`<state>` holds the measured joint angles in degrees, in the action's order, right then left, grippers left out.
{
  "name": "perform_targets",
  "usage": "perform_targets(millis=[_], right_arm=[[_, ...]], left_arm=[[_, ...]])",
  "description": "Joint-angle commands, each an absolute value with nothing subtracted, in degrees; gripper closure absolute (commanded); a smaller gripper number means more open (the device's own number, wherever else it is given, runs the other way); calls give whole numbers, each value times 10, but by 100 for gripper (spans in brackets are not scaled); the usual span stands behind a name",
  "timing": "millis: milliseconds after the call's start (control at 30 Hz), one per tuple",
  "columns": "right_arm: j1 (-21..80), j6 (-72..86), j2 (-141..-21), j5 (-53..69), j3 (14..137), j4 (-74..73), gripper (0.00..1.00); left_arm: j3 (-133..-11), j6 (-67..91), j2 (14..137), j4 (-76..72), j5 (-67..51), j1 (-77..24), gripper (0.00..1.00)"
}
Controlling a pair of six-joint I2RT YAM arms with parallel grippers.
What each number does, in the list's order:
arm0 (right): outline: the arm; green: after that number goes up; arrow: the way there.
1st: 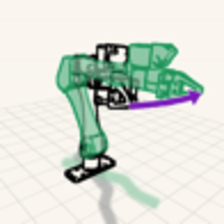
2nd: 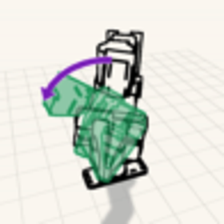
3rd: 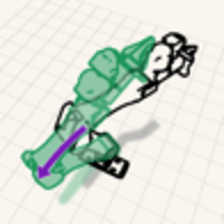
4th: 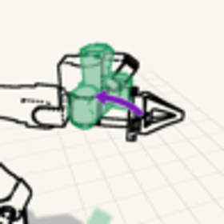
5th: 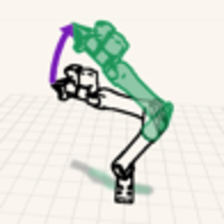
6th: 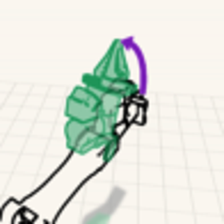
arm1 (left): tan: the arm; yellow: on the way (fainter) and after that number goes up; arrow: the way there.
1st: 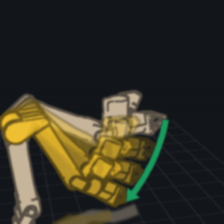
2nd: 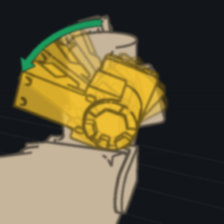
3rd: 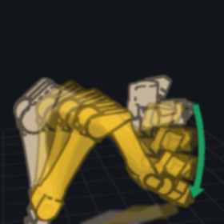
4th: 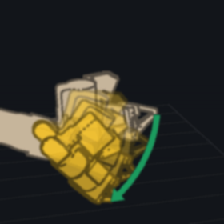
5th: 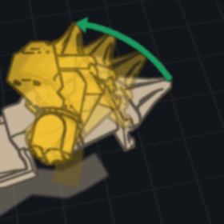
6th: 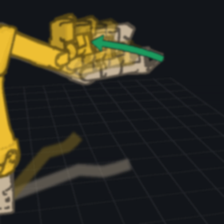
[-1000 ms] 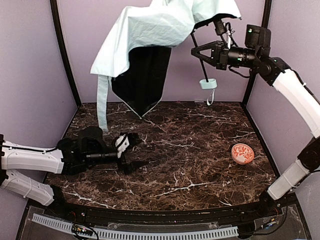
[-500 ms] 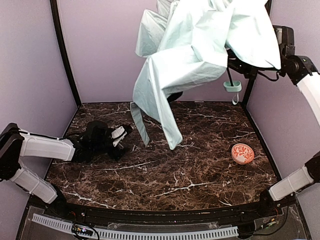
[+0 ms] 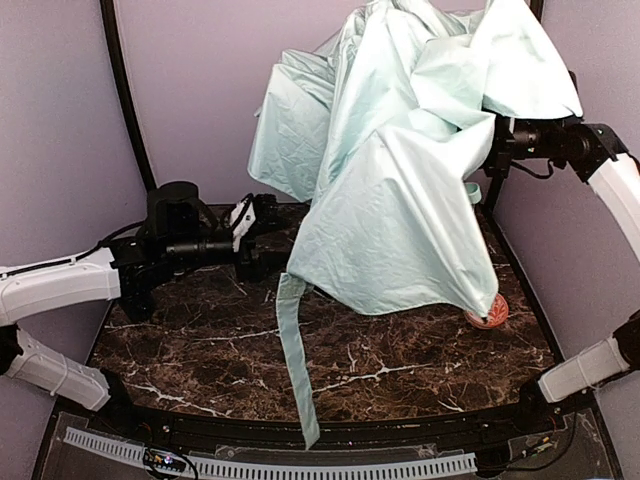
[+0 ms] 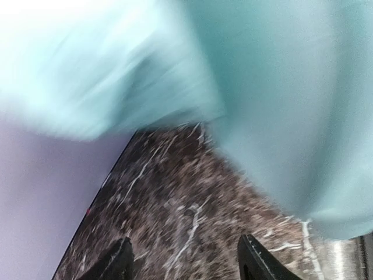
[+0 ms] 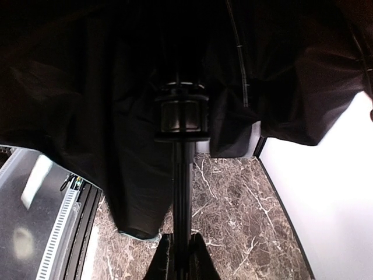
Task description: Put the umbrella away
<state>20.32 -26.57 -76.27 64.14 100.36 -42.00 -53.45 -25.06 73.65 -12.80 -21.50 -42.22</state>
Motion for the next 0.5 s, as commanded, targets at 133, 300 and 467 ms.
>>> perform_targets(millis=[133, 300, 467], right_arm=[[205, -213, -750, 648, 982, -320, 100], [205, -210, -763, 655, 998, -328, 100], [207, -202, -761, 660, 997, -322, 100]], left_arm=[[-398, -238, 511, -162, -127, -480, 43], [-454, -228, 550, -113, -159, -481, 50], [-474, -240, 575, -221, -63, -447, 58]])
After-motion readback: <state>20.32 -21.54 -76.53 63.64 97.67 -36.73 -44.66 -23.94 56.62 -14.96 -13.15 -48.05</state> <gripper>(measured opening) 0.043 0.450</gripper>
